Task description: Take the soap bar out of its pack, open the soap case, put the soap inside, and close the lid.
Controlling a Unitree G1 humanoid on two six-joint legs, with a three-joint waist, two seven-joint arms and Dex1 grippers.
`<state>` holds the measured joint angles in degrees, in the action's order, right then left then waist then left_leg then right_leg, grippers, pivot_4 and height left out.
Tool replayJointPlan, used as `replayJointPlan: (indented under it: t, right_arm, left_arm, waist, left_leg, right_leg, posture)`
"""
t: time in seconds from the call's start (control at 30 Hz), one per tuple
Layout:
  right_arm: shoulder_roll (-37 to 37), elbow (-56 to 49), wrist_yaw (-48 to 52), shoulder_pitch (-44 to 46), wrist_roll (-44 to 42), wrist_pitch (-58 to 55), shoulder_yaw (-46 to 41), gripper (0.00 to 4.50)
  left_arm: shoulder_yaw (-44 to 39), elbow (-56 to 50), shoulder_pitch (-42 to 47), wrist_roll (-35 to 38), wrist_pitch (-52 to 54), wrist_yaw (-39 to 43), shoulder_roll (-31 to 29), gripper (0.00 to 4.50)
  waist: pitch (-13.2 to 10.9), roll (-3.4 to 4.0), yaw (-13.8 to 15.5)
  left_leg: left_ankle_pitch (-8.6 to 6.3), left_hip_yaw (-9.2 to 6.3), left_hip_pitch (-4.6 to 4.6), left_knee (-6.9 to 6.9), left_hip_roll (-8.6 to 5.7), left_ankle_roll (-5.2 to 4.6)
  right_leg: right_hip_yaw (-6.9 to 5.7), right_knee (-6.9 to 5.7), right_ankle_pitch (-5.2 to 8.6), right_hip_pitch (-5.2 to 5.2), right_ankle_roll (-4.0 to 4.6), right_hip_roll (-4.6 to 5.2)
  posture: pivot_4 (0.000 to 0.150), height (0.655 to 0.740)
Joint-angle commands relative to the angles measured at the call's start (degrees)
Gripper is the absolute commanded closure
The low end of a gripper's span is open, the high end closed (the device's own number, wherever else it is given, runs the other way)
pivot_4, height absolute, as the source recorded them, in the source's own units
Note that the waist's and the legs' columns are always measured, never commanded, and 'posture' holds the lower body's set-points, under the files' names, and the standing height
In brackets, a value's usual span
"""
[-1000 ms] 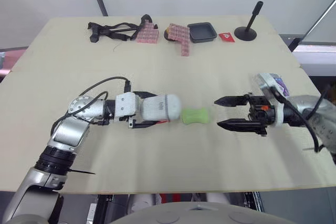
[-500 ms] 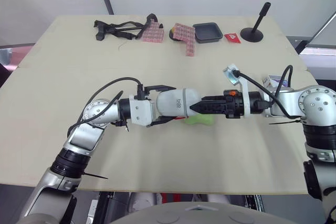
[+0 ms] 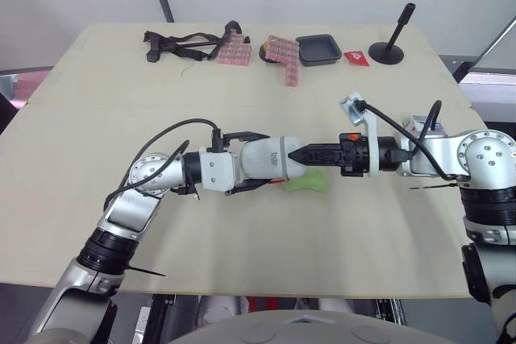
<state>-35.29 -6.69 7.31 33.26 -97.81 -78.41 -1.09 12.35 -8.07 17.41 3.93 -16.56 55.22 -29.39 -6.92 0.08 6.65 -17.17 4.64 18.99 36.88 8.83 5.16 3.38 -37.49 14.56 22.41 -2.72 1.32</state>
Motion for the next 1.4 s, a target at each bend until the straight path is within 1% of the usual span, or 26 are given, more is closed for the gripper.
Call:
replayJointPlan:
  t: [0.03, 0.27, 0.57, 0.8, 0.93, 1.0, 1.13, 1.17, 1.27, 1.4]
  right_arm:
    - [-0.8, -1.3, -0.7, 0.2, -2.8, 1.1, 0.8, 2.51]
    - [-1.6, -1.6, 0.3, 0.0, -4.2, 1.7, 2.2, 2.51]
    - [-4.1, 2.3, 8.0, 0.2, -6.1, -0.8, 1.6, 2.51]
    - [-6.5, 5.1, 12.8, 0.9, -4.6, -2.5, 1.4, 2.51]
    - [-8.9, 6.3, 16.2, 1.5, -1.9, -4.3, 0.6, 2.51]
    - [-11.5, 7.4, 19.0, 2.2, 1.7, -5.5, 0.2, 2.51]
    - [-18.2, 8.9, 27.5, 4.3, 16.8, -3.0, 2.5, 2.51]
    - [-20.0, 9.2, 30.3, 5.0, 21.7, -0.7, 4.2, 2.51]
    - [-27.3, 8.4, 40.6, 6.7, 40.4, 9.6, 14.6, 2.51]
    - [-30.8, 10.0, 49.8, 8.6, 56.8, 18.9, 24.1, 2.51]
  left_arm:
    - [-0.4, -2.8, 0.4, 1.2, 0.7, -1.2, 0.2, 1.02]
    - [0.1, -3.9, -0.2, 1.5, 1.5, -1.3, 0.5, 1.02]
    - [-0.3, -5.5, -2.0, 3.8, 3.0, -0.1, -0.1, 1.02]
    - [-0.3, -6.2, -3.3, 5.0, 5.0, 0.7, -1.3, 1.02]
    - [-0.1, -6.4, -4.0, 5.1, 5.9, 1.1, -2.1, 1.02]
    - [-0.2, -6.3, -4.2, 5.2, 6.6, 1.4, -2.6, 1.02]
    - [-0.3, -5.7, -4.3, 5.4, 7.4, 1.8, -3.2, 1.02]
    - [-0.3, -5.6, -4.2, 5.4, 7.5, 1.8, -3.3, 1.02]
    - [-0.2, -5.4, -4.1, 5.5, 7.8, 2.0, -3.4, 1.02]
    - [0.0, -5.3, -4.2, 5.4, 7.9, 2.4, -3.2, 1.02]
  waist:
    - [0.0, 0.0, 0.0]
    - [0.0, 0.0, 0.0]
    - [0.0, 0.0, 0.1]
    - [0.0, 0.0, 0.1]
    - [0.0, -0.01, 0.1]
    - [0.0, -0.01, 0.2]
    - [0.0, -0.01, 0.3]
    - [0.0, -0.01, 0.2]
    - [0.0, -0.02, 0.1]
    - [0.0, -0.04, -0.1]
  left_leg:
    - [0.0, 0.0, 0.0, 0.0, 0.0, 0.0]
    - [0.0, 0.0, 0.03, 0.0, 0.0, 0.0]
    - [0.0, 0.0, 0.06, 0.0, 0.0, 0.01]
    - [0.0, 0.0, 0.06, 0.0, 0.0, 0.01]
    - [-0.01, 0.0, 0.07, 0.0, 0.0, 0.0]
    - [-0.01, 0.0, 0.08, 0.01, 0.01, 0.0]
    - [0.0, 0.0, 0.1, 0.02, 0.0, 0.0]
    - [0.0, 0.0, 0.1, 0.03, 0.0, 0.0]
    - [0.0, 0.0, 0.12, 0.03, 0.02, 0.0]
    - [-0.01, 0.0, 0.24, 0.09, 0.04, -0.01]
  right_leg:
    - [0.0, 0.0, 0.0, 0.0, 0.0, 0.0]
    - [0.0, 0.01, 0.0, 0.01, 0.0, 0.0]
    - [-0.02, 0.03, 0.0, 0.01, 0.0, 0.0]
    - [-0.02, 0.03, 0.0, 0.01, 0.0, 0.0]
    - [-0.02, 0.05, 0.0, 0.01, 0.0, 0.0]
    - [-0.02, 0.05, 0.0, 0.01, 0.0, 0.0]
    - [-0.07, 0.07, 0.0, 0.01, 0.0, 0.03]
    - [-0.06, 0.07, 0.0, 0.01, 0.0, 0.03]
    - [-0.07, 0.08, 0.0, 0.02, 0.0, 0.01]
    - [-0.06, 0.1, 0.0, 0.02, 0.0, 0.01]
  posture:
    - [0.15, 0.74]
    - [0.15, 0.74]
    - [0.15, 0.74]
    - [0.15, 0.74]
    - [0.15, 0.74]
    - [0.15, 0.74]
    - [0.15, 0.74]
    - [0.15, 0.74]
    - [0.15, 0.74]
    - [0.15, 0.74]
